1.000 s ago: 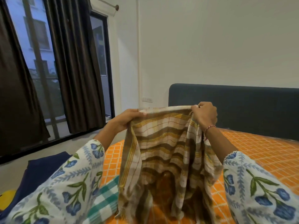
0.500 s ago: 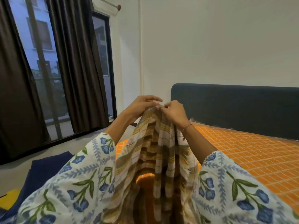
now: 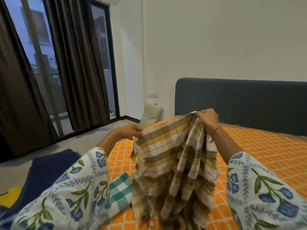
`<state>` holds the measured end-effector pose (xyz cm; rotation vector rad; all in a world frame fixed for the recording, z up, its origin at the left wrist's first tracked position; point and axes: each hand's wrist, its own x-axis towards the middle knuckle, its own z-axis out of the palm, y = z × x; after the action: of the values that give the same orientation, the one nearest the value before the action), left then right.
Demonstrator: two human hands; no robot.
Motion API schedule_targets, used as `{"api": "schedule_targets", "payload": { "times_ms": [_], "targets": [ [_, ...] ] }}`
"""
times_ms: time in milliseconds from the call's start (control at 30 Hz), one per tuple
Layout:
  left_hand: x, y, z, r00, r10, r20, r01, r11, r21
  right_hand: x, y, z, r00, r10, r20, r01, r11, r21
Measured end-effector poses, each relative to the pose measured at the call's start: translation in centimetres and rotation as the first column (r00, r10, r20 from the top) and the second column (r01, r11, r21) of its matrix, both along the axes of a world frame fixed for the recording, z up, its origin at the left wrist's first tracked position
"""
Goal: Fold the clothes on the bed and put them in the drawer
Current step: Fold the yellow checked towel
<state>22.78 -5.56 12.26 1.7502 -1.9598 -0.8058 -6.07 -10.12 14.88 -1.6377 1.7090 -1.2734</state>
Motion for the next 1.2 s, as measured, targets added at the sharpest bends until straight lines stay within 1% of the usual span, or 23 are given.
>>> {"api": "schedule_targets", "payload": {
  "times_ms": [100,167,233,267,300,333,367,400,433,467,500,533,600,700,767,800,833,867,933,1000,1067,1133,1200],
  "targets": [
    [0.0,-0.5,-1.8,0.991,0.078,-0.108,-0.087,0.993,-0.079,-1.5,-0.6,-0.9,0.999,-0.03,0.014,0.029,1.0,0.005],
    [-0.4,-0.8,-2.9,0.975,0.141,-0.174,-0.165,0.977,-0.134,-2.3,-0.9,-1.5,0.999,-0.03,-0.012,0.03,0.999,0.013],
    [-1.3,-1.2,-3.3,0.935,0.211,-0.285,-0.262,0.952,-0.157,-2.7,-0.5,-1.9,0.988,-0.037,-0.15,0.054,0.992,0.111],
    [-1.9,-1.3,-3.3,0.913,0.232,-0.335,-0.294,0.944,-0.149,-2.8,-0.2,-2.2,0.968,-0.067,-0.243,0.104,0.984,0.146],
    [-2.7,-1.4,-3.0,0.898,0.242,-0.367,-0.309,0.941,-0.137,-2.9,0.0,-2.4,0.938,-0.116,-0.326,0.166,0.977,0.131],
    [-3.6,-1.6,-2.8,0.892,0.243,-0.382,-0.31,0.943,-0.122,-2.8,-0.1,-2.8,0.914,-0.155,-0.374,0.205,0.974,0.098],
    [-4.6,-1.7,-2.4,0.89,0.241,-0.386,-0.303,0.947,-0.108,-2.4,-0.2,-3.1,0.903,-0.16,-0.398,0.204,0.976,0.072],
    [-5.6,-1.7,-2.1,0.89,0.237,-0.389,-0.293,0.952,-0.091,-1.9,-0.5,-3.5,0.916,-0.129,-0.38,0.165,0.984,0.064],
    [-6.9,-1.8,-2.0,0.891,0.236,-0.388,-0.284,0.956,-0.072,-1.3,-0.6,-3.9,0.948,-0.075,-0.308,0.107,0.99,0.088],
    [-8.1,-1.8,-1.9,0.893,0.235,-0.384,-0.277,0.959,-0.057,-0.4,-0.5,-4.3,0.983,-0.021,-0.184,0.044,0.991,0.125],
    [-9.3,-1.7,-1.8,0.895,0.231,-0.382,-0.267,0.963,-0.043,0.7,-0.1,-4.7,0.999,0.027,-0.026,-0.022,0.989,0.145],
    [-10.3,-1.5,-1.9,0.893,0.224,-0.389,-0.256,0.966,-0.031,1.9,0.2,-4.9,0.993,0.044,0.113,-0.058,0.99,0.132],
    [-11.9,-1.3,-2.3,0.873,0.213,-0.44,-0.241,0.971,-0.008,4.0,0.3,-5.4,0.947,0.04,0.318,-0.083,0.989,0.124],
    [-12.1,-1.0,-2.8,0.807,0.237,-0.541,-0.272,0.962,0.016,5.9,1.1,-5.4,0.877,0.085,0.473,-0.188,0.967,0.175],
    [-11.1,-0.8,-2.9,0.777,0.263,-0.572,-0.294,0.955,0.04,6.0,1.8,-4.9,0.771,0.13,0.624,-0.318,0.927,0.2],
    [-10.5,-0.7,-2.8,0.768,0.272,-0.58,-0.289,0.955,0.065,5.8,2.4,-4.6,0.73,0.171,0.662,-0.387,0.901,0.195],
    [-9.9,-0.6,-2.8,0.764,0.275,-0.584,-0.273,0.957,0.093,5.7,2.8,-4.7,0.721,0.23,0.653,-0.446,0.876,0.184],
    [-9.5,-0.5,-2.8,0.764,0.269,-0.587,-0.248,0.961,0.118,5.5,3.2,-4.8,0.745,0.301,0.595,-0.481,0.861,0.167],
    [-8.7,-0.5,-2.9,0.756,0.267,-0.598,-0.212,0.964,0.163,5.5,3.8,-5.4,0.826,0.433,0.36,-0.491,0.867,0.084],
    [-8.1,-0.7,-3.0,0.752,0.267,-0.603,-0.177,0.962,0.206,5.8,4.5,-5.7,0.885,0.46,0.068,-0.46,0.888,-0.011],
    [-7.4,-0.7,-2.9,0.767,0.236,-0.597,-0.1,0.963,0.251,6.1,4.6,-5.8,0.892,0.429,-0.146,-0.443,0.893,-0.081],
    [-6.9,-0.6,-2.7,0.774,0.197,-0.601,-0.018,0.957,0.29,6.3,4.5,-5.7,0.876,0.414,-0.248,-0.449,0.888,-0.103],
    [-6.5,-0.2,-2.4,0.794,0.169,-0.583,0.029,0.949,0.315,6.3,4.4,-6.0,0.856,0.422,-0.298,-0.471,0.874,-0.116]
  ]
}}
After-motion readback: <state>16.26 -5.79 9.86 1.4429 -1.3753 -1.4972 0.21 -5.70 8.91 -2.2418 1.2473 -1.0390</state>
